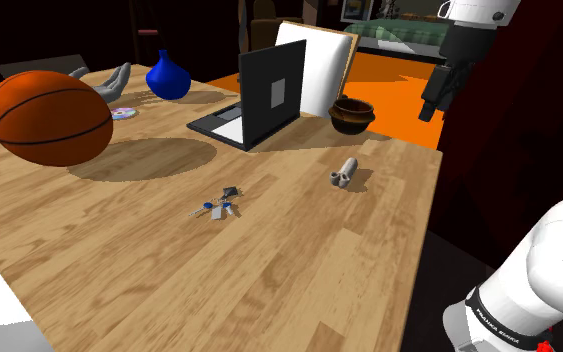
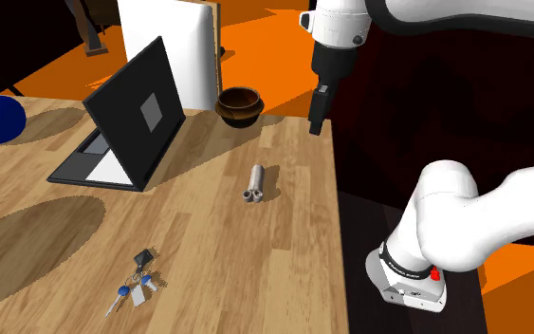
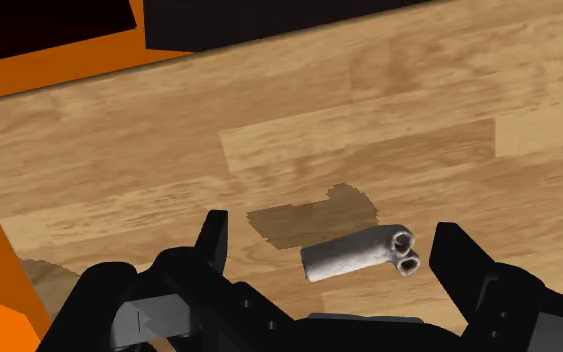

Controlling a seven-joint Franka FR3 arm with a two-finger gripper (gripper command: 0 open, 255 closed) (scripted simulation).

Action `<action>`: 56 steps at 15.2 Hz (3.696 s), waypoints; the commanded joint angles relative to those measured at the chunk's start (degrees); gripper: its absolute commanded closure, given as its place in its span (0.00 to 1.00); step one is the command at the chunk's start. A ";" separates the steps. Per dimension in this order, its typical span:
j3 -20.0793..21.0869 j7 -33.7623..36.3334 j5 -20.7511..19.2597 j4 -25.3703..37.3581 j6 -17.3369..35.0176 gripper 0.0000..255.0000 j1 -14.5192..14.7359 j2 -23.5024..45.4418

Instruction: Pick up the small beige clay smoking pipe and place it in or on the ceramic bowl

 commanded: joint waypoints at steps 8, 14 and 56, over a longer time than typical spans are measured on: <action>11.17 31.01 8.75 -11.48 15.48 0.00 -7.21 -0.32; 22.20 57.31 14.59 -15.53 30.21 0.00 -13.80 6.13; 28.25 72.80 15.14 -11.17 34.22 1.00 -19.61 12.15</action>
